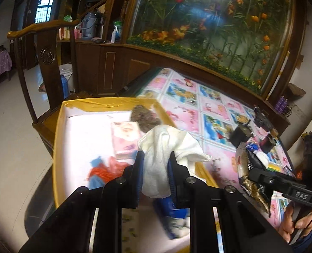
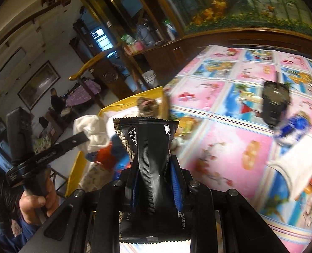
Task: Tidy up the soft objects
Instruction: 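Carry the white cloth and black packet over the tray with both tools, then lower the white cloth and black packet into the tray and open both tools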
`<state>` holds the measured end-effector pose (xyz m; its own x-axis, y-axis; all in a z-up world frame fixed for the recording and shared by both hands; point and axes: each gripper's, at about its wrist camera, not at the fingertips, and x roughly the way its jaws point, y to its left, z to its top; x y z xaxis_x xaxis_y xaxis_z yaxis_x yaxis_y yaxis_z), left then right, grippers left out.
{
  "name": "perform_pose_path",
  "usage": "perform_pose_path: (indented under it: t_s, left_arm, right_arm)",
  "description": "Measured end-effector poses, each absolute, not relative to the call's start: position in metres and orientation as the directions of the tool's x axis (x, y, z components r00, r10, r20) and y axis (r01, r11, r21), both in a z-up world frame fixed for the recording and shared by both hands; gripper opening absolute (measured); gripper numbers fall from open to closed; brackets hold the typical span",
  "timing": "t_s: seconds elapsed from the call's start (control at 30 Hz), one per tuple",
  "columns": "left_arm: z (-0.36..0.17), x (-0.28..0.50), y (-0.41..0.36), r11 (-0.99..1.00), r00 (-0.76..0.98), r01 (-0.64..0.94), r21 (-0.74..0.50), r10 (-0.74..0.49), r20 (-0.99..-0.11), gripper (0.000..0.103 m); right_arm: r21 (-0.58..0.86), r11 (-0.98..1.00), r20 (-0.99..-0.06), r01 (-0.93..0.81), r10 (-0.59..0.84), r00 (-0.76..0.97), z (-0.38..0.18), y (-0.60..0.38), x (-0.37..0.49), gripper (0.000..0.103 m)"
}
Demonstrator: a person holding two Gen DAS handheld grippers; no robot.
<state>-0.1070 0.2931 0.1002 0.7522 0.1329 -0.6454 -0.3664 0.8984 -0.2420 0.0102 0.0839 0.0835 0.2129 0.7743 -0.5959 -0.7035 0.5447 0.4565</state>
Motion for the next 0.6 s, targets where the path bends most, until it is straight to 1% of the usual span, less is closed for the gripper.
perform_pose_path:
  t_s: [0.13, 0.2, 0.4, 0.6]
  left_arm:
    - [0.094, -0.101, 0.326, 0.886, 0.716, -0.405, -0.224, 0.155, -0.681, 0.021]
    - [0.089, -0.098, 0.34, 0.882, 0.704, -0.415, -0.222, 0.157, -0.693, 0.021]
    - [0.077, -0.088, 0.375, 0.862, 0.653, -0.471, -0.188, 0.197, -0.731, 0.021]
    - [0.065, -0.081, 0.392, 0.848, 0.623, -0.489, -0.205, 0.176, -0.762, 0.021]
  right_arm:
    - [0.443, 0.519, -0.609, -0.731, 0.773, 0.179, 0.098, 0.129, 0.009, 0.029]
    - [0.401, 0.525, -0.631, -0.751, 0.753, 0.189, 0.101, 0.156, 0.008, 0.029]
    - [0.356, 0.561, -0.69, -0.748, 0.697, 0.194, 0.089, 0.217, 0.028, 0.029]
    - [0.34, 0.597, -0.734, -0.727, 0.651, 0.192, 0.074, 0.256, 0.047, 0.029]
